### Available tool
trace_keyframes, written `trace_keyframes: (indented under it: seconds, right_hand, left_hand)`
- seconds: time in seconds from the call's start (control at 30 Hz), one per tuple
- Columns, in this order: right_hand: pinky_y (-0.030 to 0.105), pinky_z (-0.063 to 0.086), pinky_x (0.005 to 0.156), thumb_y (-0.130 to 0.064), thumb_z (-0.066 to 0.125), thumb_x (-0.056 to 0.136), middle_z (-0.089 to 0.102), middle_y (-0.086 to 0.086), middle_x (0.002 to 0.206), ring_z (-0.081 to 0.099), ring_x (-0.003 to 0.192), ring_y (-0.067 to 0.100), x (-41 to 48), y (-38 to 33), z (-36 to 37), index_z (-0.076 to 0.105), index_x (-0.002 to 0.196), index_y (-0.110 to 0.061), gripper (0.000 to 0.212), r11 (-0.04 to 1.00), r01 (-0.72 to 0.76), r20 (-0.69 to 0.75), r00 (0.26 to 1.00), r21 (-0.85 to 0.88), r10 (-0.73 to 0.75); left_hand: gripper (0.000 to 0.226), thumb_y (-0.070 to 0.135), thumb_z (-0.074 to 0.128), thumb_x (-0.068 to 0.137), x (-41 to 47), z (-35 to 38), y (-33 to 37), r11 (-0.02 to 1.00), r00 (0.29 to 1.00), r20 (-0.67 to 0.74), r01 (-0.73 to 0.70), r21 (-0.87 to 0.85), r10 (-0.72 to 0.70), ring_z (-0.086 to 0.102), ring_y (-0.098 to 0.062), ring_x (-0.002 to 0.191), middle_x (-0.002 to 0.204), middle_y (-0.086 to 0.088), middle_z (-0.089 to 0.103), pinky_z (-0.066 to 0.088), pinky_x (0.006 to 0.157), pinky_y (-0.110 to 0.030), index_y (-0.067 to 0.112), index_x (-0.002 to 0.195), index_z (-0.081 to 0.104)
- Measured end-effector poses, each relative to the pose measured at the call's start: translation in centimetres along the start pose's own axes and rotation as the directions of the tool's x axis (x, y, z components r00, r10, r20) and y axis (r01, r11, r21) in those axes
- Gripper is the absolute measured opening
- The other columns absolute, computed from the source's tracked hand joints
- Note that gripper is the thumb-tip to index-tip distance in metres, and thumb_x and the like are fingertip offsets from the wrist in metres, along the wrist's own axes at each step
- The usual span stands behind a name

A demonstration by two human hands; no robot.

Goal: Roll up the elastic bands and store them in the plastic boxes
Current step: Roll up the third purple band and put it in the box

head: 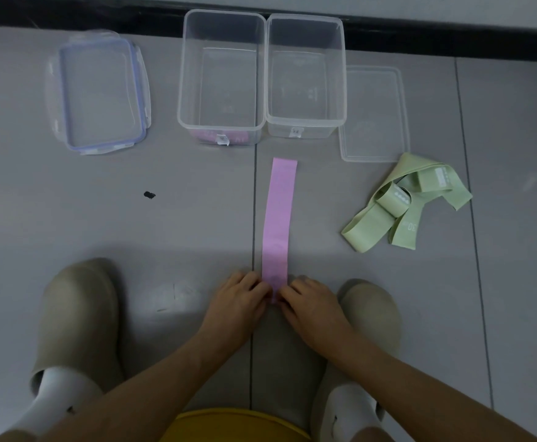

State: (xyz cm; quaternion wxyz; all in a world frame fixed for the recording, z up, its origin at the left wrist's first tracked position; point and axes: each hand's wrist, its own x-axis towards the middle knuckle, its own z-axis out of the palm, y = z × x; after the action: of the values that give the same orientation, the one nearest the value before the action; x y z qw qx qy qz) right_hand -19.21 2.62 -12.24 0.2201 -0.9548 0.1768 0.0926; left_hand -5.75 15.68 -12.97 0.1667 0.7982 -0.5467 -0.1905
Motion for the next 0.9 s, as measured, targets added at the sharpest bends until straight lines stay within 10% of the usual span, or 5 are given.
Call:
trace_keyframes:
  seconds: [0.67,0.9]
  right_hand:
    - [0.032,0.051,0.075,-0.039,0.053,0.096,0.064,-0.005,0.095,0.056,0.084,0.013,0.8,-0.1,0.0,0.059,0.097,-0.026,0.015,0.969,-0.139,0.025,0.99,0.203,0.137]
    - [0.029,0.049,0.062,-0.035,0.062,0.093,0.065,-0.001,0.089,0.06,0.076,0.018,0.9,-0.1,0.0,0.064,0.097,-0.023,0.013,0.999,-0.05,0.042,0.998,0.015,0.049]
  left_hand:
    - [0.011,0.028,0.069,0.082,0.3,-0.5,0.5,0.999,0.999,0.009,0.04,0.03,-0.041,0.054,-0.021,0.073,0.079,0.003,0.061,0.043,0.064,-0.031,0.025,0.084,0.059]
    - [0.01,0.025,0.069,0.081,0.6,-0.3,0.8,0.994,0.995,0.001,0.104,0.023,-0.104,0.053,-0.02,0.073,0.082,0.002,0.059,0.041,0.064,-0.029,0.024,0.082,0.06]
